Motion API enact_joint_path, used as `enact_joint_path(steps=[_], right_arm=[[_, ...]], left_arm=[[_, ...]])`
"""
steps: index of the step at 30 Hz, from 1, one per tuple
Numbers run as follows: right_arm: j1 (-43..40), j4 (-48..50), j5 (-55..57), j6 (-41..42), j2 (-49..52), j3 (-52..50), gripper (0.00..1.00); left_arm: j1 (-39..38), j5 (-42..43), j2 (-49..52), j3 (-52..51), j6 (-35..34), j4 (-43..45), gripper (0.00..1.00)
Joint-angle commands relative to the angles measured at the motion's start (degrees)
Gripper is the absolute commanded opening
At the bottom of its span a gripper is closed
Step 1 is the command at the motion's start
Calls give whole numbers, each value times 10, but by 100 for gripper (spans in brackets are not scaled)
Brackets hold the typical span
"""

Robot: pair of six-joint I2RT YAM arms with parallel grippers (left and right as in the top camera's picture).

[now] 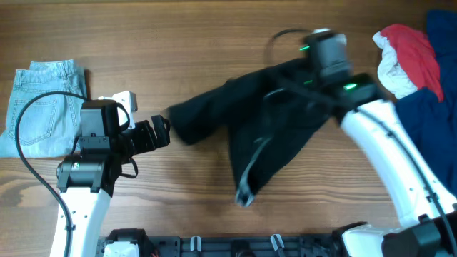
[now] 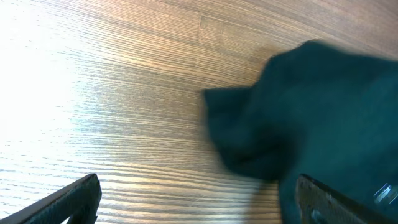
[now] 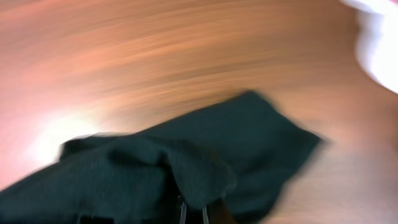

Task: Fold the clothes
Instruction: 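Drag the black garment with the right gripper toward the table center, then grasp the black garment's edge with the left gripper and pull it left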

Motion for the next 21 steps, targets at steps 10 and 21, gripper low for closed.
enact_joint_path(steps=[10,21], right_arm=[[-285,-253,-17,16,-3,-14,8],[-285,-297,22,140,-30,-14,30]], left_arm=[[-1,9,1,7,-7,7,100],[-65,74,28,7,-7,62,95]])
